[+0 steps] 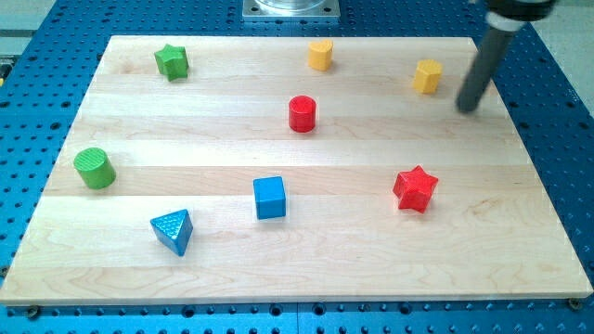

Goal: Place the hexagon parallel to the heart

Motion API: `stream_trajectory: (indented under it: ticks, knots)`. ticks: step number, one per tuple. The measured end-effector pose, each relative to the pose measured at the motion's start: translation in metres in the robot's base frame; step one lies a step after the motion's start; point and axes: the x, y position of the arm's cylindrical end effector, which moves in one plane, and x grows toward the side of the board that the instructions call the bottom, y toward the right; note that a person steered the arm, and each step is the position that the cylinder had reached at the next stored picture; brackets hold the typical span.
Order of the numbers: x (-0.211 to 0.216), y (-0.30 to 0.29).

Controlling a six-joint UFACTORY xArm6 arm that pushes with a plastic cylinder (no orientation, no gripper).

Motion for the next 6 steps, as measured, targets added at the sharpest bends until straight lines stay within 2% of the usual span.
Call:
stream_trajectory:
  ticks: [1,3,4,6]
  knots:
    - [-0.062,-0.006]
    - [-0.073,-0.021]
    - [-0.073,-0.047]
    - [-0.075,-0.047]
